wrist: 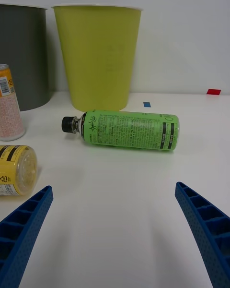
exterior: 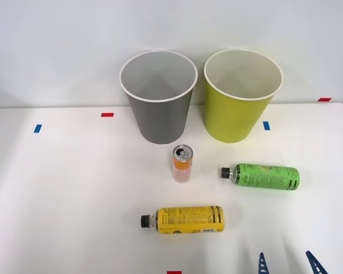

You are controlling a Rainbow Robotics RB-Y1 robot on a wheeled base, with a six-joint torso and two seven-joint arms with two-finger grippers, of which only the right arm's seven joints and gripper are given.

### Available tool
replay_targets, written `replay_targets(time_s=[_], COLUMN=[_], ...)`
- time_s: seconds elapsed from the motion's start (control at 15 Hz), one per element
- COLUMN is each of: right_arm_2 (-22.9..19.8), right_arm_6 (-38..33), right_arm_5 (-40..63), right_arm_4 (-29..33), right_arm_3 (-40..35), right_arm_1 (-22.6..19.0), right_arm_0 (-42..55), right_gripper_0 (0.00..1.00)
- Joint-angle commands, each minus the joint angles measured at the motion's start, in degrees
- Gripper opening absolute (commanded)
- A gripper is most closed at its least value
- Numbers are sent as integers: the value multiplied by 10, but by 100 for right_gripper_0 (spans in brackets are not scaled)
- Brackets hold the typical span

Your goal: Put cans in the gray bin, plastic bottles in the light green bin

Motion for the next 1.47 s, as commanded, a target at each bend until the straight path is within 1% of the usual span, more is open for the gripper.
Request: replay_targets(time_s=[0.07,1.47], right_arm_2=[0,0], right_arm_6=[0,0], right_arm_5=[0,0], right_arm_4=[0,0], right_arm_3=[0,0], right_arm_1=[0,0], right_arm_0=[0,0], right_gripper_0=[88,88])
